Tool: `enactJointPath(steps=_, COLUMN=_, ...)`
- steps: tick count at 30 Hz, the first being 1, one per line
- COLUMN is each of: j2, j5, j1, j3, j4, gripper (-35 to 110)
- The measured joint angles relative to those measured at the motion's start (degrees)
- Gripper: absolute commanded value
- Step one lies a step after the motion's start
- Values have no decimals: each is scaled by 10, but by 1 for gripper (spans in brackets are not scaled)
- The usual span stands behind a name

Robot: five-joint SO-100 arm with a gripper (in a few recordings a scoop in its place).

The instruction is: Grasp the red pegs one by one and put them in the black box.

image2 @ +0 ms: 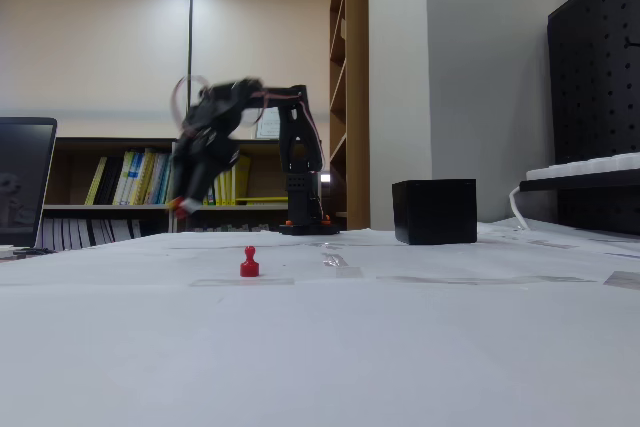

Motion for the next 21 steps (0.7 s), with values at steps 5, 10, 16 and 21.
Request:
enactJointPath(steps=5, j2=-120, j5=-104, j1=-153, j3=59, j4=121, gripper=0)
enactJointPath(steps=10, j2=-164, j5=-227, j1=-347, j3=39, j4=102, gripper=0)
enactJointPath(steps=16, j2=-146, j5=-307, j1=-496, j3=-142, j4=-70, gripper=0)
enactJointPath(steps=21, j2=-101, j5=-327, j1=-533, j3=-232, j4=-199, gripper=0)
